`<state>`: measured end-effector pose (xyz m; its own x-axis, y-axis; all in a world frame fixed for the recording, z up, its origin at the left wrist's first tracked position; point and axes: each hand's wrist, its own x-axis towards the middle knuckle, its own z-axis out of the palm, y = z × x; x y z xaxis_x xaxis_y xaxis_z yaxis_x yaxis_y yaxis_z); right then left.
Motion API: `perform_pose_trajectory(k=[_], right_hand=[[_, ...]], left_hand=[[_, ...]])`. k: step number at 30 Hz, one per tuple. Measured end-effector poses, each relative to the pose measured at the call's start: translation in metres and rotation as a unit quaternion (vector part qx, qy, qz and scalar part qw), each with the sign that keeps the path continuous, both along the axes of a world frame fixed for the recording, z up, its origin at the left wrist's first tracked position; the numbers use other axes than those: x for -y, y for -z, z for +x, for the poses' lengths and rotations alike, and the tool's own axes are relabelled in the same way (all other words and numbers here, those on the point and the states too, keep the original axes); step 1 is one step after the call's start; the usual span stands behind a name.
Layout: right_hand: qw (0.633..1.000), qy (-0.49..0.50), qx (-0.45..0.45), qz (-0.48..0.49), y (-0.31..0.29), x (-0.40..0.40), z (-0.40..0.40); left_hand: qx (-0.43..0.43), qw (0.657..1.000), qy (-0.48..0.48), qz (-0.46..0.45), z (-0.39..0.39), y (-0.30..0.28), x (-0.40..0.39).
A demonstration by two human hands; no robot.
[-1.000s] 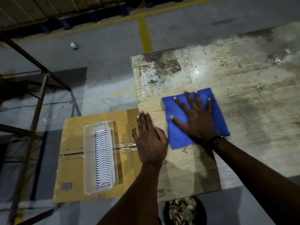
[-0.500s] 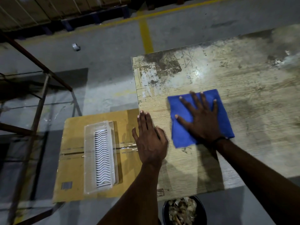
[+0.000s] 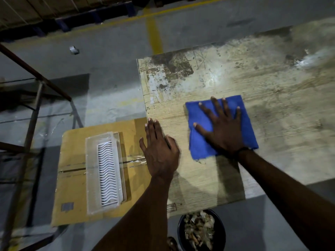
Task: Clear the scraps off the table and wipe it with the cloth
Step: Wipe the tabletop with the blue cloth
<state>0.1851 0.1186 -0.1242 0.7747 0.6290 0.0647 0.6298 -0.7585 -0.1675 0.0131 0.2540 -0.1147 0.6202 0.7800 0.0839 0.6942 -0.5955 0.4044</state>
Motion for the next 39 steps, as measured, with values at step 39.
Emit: perform_pose_trajectory(k=[39], right_hand=[[0.999, 0.013, -0.010, 0.039, 0.005, 0.045, -0.058]], left_hand=[[0.004, 1.000, 0.023, -0.009, -0.001, 0.000, 0.000]])
